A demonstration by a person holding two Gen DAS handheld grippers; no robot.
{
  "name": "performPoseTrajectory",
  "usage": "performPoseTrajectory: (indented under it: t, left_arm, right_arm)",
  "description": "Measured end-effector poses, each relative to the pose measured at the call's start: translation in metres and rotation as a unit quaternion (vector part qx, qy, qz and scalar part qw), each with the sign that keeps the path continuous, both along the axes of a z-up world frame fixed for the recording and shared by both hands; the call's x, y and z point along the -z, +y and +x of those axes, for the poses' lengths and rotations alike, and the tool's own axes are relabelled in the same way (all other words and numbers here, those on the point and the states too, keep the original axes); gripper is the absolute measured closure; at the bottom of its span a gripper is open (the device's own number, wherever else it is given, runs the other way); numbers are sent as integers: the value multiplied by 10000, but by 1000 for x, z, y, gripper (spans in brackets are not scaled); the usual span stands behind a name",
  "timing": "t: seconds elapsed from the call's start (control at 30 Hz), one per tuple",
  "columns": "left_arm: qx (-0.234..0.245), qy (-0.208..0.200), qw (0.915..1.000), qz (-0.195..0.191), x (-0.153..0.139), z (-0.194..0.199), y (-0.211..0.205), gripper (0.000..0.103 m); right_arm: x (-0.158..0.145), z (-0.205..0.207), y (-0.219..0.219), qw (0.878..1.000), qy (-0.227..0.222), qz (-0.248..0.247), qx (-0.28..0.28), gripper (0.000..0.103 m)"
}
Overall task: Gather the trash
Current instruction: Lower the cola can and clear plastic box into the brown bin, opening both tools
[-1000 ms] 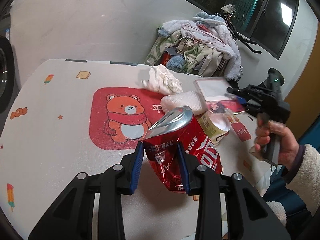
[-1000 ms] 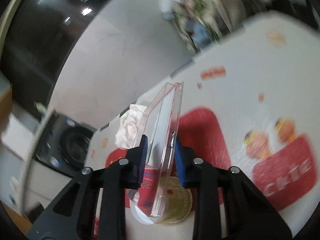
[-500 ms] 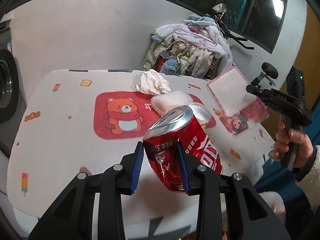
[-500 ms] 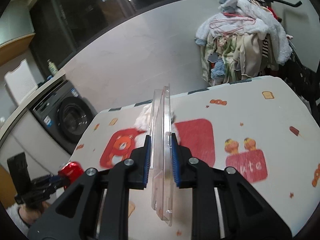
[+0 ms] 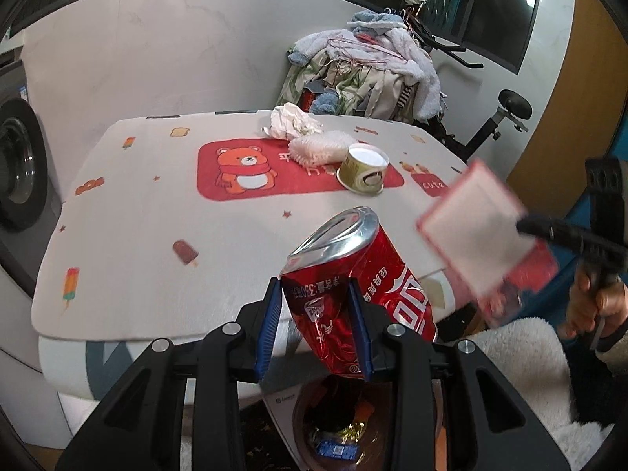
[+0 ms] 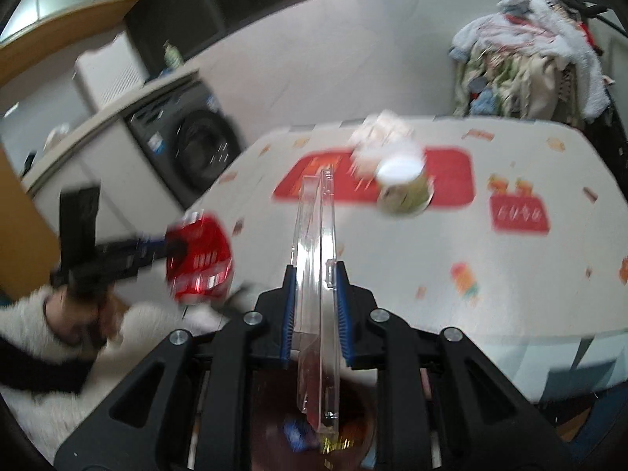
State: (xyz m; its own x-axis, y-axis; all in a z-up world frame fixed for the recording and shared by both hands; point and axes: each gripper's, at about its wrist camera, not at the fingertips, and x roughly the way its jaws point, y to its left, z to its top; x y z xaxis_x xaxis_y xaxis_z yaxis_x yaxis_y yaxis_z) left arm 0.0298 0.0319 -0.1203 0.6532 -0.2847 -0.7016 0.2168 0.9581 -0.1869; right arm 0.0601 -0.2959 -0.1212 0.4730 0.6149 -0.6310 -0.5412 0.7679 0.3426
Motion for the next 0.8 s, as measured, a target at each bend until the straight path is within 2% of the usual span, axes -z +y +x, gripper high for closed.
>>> performPoseTrajectory:
  t: [0.13, 0.33, 0.63, 0.8]
  left_arm:
    - [1, 13, 10000, -39, 2, -14, 4, 70]
    - [-21, 68, 9998, -171, 8, -27, 5, 70]
    - [-16, 183, 9996, -235, 20, -30, 8, 70]
    - [46, 195, 9996, -179, 26, -31, 7, 70]
  right_arm:
    - [24, -31, 12, 9978, 366, -289, -463, 81]
    - [55, -50, 35, 9900, 833, -655, -930, 81]
    - [110, -39, 70, 9726, 1480, -1376, -1149, 81]
    - [127, -39, 87, 9658, 1543, -1649, -1277, 77]
